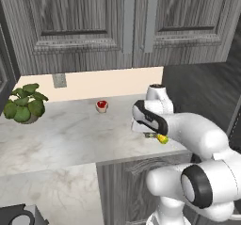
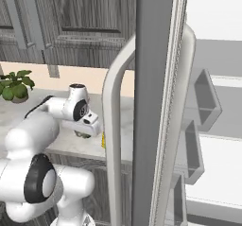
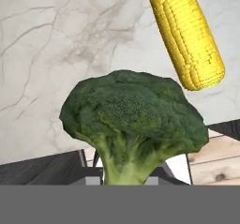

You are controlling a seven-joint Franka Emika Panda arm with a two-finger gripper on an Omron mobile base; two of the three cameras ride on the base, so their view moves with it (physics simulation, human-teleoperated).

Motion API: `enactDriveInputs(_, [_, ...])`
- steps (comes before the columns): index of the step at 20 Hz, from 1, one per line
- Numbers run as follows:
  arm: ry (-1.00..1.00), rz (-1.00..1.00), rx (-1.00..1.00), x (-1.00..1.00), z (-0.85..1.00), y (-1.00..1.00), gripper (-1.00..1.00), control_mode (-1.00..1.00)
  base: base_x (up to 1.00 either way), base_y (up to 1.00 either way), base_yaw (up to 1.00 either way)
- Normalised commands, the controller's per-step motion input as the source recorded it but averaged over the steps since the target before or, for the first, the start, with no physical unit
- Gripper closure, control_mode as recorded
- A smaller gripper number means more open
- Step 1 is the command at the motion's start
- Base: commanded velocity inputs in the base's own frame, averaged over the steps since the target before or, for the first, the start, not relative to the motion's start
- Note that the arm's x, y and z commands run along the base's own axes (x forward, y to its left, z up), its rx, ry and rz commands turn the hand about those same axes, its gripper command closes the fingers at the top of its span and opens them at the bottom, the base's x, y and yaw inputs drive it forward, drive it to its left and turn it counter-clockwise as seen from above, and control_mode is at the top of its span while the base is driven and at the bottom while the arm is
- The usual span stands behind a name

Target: Place the corn and broccoli inside the fridge drawer. Close the drawer after placing the vegetables.

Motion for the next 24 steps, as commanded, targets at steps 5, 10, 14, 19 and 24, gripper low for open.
enactDriveInputs(5, [-0.3,-0.03,0.0,-1.0,0.88,0.15,1.0,-1.0,0.0,0.0,0.0])
enactDriveInputs(10, [-0.22,0.0,0.0,-0.86,0.89,0.05,1.0,-1.0,0.0,0.0,0.0])
enactDriveInputs(14, [-0.07,0.0,-0.03,-0.32,0.31,0.09,1.0,-1.0,0.0,0.0,0.0])
enactDriveInputs(19, [0.01,0.03,-0.01,0.0,-0.06,0.02,1.0,-1.0,0.0,0.0,0.0])
enactDriveInputs(24, [0.0,0.0,0.0,0.0,0.0,0.0,1.0,1.0,-0.84,-0.04,0.01])
